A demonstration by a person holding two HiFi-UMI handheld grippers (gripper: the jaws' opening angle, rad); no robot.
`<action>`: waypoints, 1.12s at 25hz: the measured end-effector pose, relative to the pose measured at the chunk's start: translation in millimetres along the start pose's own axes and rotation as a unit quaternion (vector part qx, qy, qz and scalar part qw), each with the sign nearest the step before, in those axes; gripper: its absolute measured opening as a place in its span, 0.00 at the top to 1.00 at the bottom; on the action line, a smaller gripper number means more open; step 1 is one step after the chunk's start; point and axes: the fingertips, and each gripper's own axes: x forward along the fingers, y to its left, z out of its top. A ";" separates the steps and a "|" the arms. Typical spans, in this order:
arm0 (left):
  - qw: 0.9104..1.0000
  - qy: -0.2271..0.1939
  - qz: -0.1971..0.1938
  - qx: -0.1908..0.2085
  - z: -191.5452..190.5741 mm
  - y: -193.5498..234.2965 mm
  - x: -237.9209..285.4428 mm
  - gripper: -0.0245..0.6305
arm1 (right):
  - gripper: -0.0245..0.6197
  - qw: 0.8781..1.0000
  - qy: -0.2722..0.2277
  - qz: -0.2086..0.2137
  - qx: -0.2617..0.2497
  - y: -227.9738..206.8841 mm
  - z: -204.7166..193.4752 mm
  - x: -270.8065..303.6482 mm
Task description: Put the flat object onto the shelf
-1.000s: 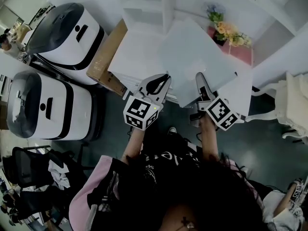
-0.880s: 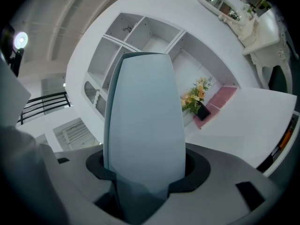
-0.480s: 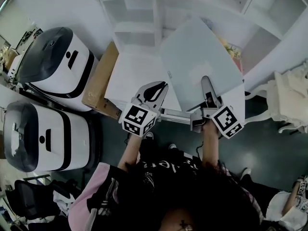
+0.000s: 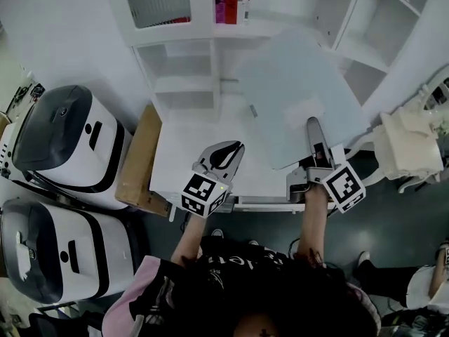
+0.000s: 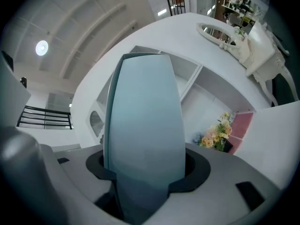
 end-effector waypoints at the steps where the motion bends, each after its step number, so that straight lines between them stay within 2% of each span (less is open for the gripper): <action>1: 1.000 -0.003 -0.008 0.002 2.7 0.4 2.9 0.91 | 0.49 1.000 -0.012 0.001 -0.003 3.0 8.4 1.6; 6: 0.999 -0.014 -0.044 0.010 13.2 -2.0 16.7 0.91 | 0.49 0.997 -0.069 0.046 -0.006 25.6 48.4 20.3; 13: 0.996 -0.023 -0.085 0.025 27.5 -11.3 28.6 0.91 | 0.49 0.991 -0.126 0.041 0.020 30.1 81.3 49.9; 22: 0.995 -0.027 -0.081 0.044 37.6 11.8 31.4 0.91 | 0.49 0.987 -0.136 0.048 0.071 26.4 84.4 102.9; 28: 0.994 -0.045 -0.072 0.073 64.2 31.0 50.2 0.91 | 0.49 0.981 -0.120 0.065 0.137 22.5 73.7 141.6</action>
